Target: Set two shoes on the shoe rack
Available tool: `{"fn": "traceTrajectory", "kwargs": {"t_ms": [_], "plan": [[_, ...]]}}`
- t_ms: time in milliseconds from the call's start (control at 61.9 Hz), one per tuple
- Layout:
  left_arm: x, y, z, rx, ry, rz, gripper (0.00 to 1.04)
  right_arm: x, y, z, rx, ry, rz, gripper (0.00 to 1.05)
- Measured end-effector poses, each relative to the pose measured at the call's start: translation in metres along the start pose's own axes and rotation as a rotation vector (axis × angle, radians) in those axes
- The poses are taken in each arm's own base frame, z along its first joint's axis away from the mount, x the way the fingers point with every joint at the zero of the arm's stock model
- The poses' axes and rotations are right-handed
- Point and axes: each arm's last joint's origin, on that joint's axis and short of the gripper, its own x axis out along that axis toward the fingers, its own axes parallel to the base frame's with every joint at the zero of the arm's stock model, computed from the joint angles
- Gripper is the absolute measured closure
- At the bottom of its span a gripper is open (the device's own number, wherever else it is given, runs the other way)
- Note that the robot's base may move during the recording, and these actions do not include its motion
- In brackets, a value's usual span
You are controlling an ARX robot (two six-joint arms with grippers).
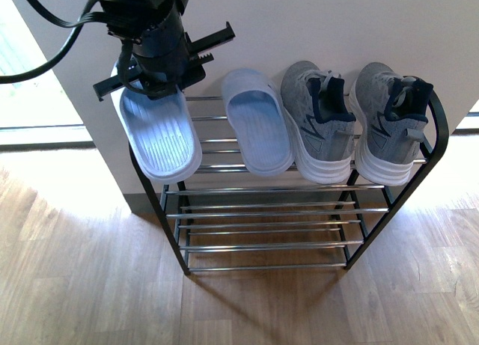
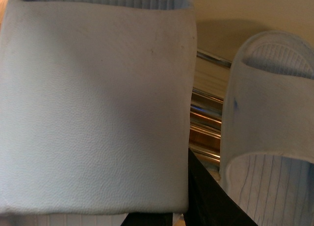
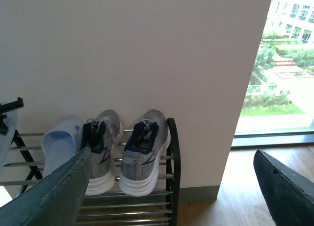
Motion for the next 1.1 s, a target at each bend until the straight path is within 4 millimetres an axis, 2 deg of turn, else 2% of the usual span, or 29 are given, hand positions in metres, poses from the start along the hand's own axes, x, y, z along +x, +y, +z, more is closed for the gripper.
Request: {"fn": "traceTrajectory", "kwargs": {"t_ms": [97, 242, 453, 679, 824, 921, 986, 1051, 1099], "plan": [[0.013, -0.012, 0.008, 0.103, -0.004, -0.023, 1.03, 0.000, 0.000, 0.000, 0.000, 0.000, 0.000, 0.09], [0.026, -0.020, 0.011, 0.155, 0.011, -0.028, 1.03, 0.000, 0.000, 0.000, 0.000, 0.000, 0.000, 0.09], [0.052, -0.016, -0.007, 0.187, 0.107, -0.042, 1.03, 0.000, 0.000, 0.000, 0.000, 0.000, 0.000, 0.09], [0.049, -0.018, -0.006, 0.201, 0.078, -0.057, 0.71, 0.000, 0.000, 0.000, 0.000, 0.000, 0.000, 0.09], [0.031, -0.019, -0.005, 0.197, 0.016, -0.064, 0.50, 0.000, 0.000, 0.000, 0.000, 0.000, 0.000, 0.09], [0.007, -0.021, -0.001, 0.185, -0.045, -0.066, 0.35, 0.000, 0.000, 0.000, 0.000, 0.000, 0.000, 0.09], [-0.017, -0.020, 0.003, 0.176, -0.108, -0.053, 0.25, 0.000, 0.000, 0.000, 0.000, 0.000, 0.000, 0.09], [-0.057, -0.014, 0.010, 0.148, -0.210, -0.028, 0.09, 0.000, 0.000, 0.000, 0.000, 0.000, 0.000, 0.09], [-0.076, -0.008, 0.012, 0.130, -0.257, -0.013, 0.08, 0.000, 0.000, 0.000, 0.000, 0.000, 0.000, 0.09]]}}
